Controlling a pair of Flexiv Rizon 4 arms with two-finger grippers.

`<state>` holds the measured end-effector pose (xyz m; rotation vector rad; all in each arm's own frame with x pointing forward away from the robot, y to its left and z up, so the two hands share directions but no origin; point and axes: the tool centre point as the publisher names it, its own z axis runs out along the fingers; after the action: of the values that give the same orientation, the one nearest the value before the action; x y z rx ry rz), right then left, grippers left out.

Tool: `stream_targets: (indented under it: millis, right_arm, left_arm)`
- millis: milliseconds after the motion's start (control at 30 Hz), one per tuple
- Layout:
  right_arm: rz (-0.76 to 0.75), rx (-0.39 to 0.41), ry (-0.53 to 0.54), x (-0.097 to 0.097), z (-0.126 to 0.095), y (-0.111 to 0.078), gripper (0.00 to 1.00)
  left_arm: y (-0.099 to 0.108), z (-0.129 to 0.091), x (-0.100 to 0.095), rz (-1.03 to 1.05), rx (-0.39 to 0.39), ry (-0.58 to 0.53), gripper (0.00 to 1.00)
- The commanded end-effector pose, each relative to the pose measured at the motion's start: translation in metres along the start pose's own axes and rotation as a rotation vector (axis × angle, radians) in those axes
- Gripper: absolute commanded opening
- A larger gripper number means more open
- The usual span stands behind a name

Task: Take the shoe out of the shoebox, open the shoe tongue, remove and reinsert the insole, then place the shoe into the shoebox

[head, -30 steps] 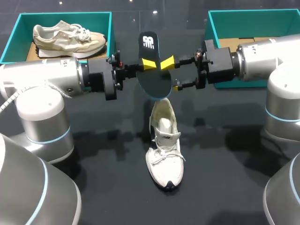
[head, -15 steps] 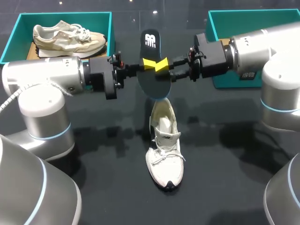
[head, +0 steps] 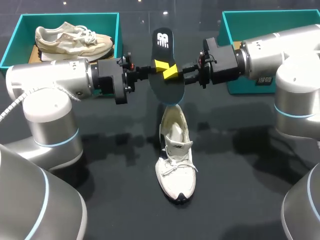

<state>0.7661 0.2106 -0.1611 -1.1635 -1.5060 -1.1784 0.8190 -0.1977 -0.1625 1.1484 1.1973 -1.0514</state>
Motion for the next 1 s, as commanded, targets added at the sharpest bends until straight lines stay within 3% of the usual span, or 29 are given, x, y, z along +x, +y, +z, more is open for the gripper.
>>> stream_targets:
  millis: [33,400,567,667,700,733,767,1000]
  right_arm:
    - [0.001,0.0,0.007,-0.004,0.001,0.0,0.24]
    - [0.003,-0.007,0.018,-0.007,-0.002,-0.001,0.13]
    - [-0.001,-0.011,0.022,-0.006,-0.003,-0.002,0.0]
    - [-0.009,-0.012,0.029,-0.006,-0.004,-0.002,0.0]
    - [-0.009,-0.012,0.03,-0.006,-0.004,-0.002,0.0]
    - [-0.011,-0.012,0.031,-0.006,-0.004,-0.002,0.0]
    - [-0.014,-0.014,0.035,-0.006,-0.005,-0.002,0.0]
    - [-0.028,-0.029,0.048,-0.011,-0.014,-0.001,0.0]
  left_arm:
    - [0.001,0.002,0.001,0.003,0.005,-0.002,0.0]
    - [-0.001,0.005,0.002,0.008,0.015,0.009,0.0]
    - [-0.002,0.006,0.003,0.01,0.018,0.011,0.0]
    - [-0.004,0.006,0.003,0.007,0.021,0.018,0.0]
    - [-0.004,0.006,0.004,0.003,0.024,0.021,0.23]
    - [-0.005,0.004,0.004,-0.001,0.025,0.022,0.73]
    - [-0.005,0.002,0.004,-0.006,0.023,0.026,1.0]
    - [-0.008,-0.029,0.003,-0.073,0.015,0.117,1.0]
